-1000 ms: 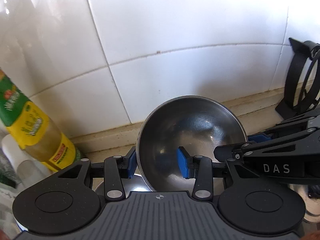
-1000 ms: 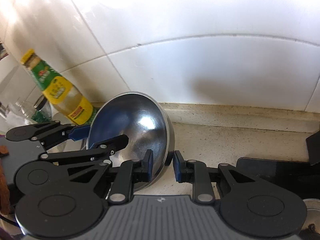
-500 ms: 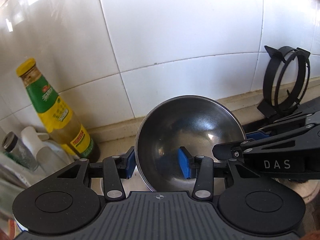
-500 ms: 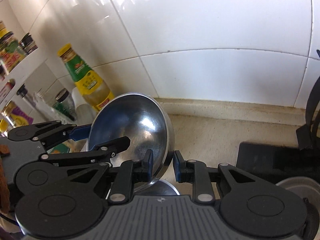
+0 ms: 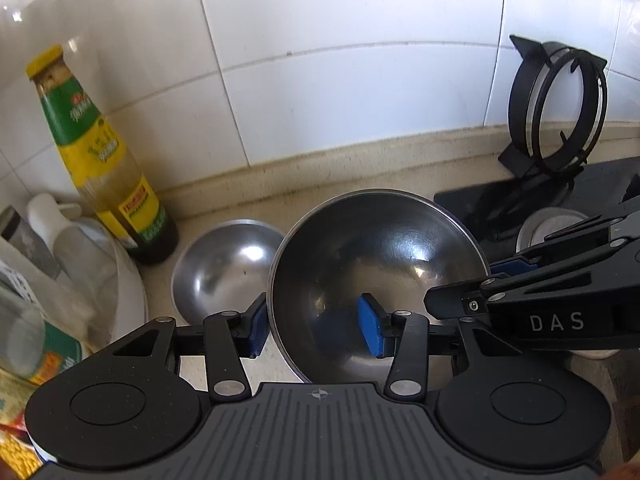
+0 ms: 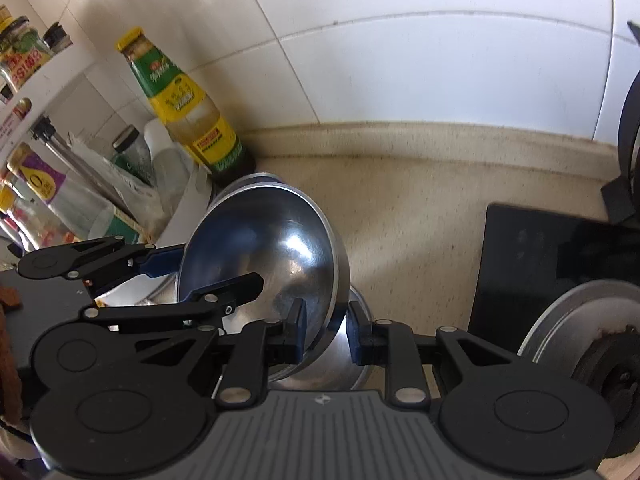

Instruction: Organize plates and bowls

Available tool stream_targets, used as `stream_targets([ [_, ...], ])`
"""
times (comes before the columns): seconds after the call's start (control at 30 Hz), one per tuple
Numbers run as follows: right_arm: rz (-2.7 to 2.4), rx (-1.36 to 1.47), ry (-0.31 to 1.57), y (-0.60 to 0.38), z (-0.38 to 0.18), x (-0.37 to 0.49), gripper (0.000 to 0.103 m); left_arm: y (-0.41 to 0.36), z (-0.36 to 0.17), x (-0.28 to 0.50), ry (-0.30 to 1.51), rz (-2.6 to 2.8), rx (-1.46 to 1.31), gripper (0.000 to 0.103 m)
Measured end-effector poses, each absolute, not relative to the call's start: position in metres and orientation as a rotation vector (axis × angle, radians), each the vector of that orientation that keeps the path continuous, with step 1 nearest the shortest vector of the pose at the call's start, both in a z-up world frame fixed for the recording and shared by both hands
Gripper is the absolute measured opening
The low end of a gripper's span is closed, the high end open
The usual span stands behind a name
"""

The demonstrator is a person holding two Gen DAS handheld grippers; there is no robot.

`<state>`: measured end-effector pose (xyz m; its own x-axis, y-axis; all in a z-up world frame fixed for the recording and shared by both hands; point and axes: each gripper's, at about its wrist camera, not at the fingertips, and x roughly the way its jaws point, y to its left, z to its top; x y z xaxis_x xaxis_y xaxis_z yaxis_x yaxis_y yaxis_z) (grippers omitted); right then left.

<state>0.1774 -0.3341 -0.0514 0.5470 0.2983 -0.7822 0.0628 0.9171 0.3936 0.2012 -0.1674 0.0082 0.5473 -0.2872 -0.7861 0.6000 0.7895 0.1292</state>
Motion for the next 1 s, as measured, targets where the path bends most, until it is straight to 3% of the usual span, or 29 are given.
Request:
stream_targets([
  [0.3, 0.159, 0.387, 1.058, -0.327, -0.068, 0.176, 0.026, -0.161, -0.011, 0.199, 0.903, -0.557, 0.414, 0.056],
  [1.0, 0.196, 0.280, 0.970, -0.310, -0.044, 0.214, 0.029, -0.107, 0.000, 0.238, 0.885, -0.365, 0.288, 0.075],
])
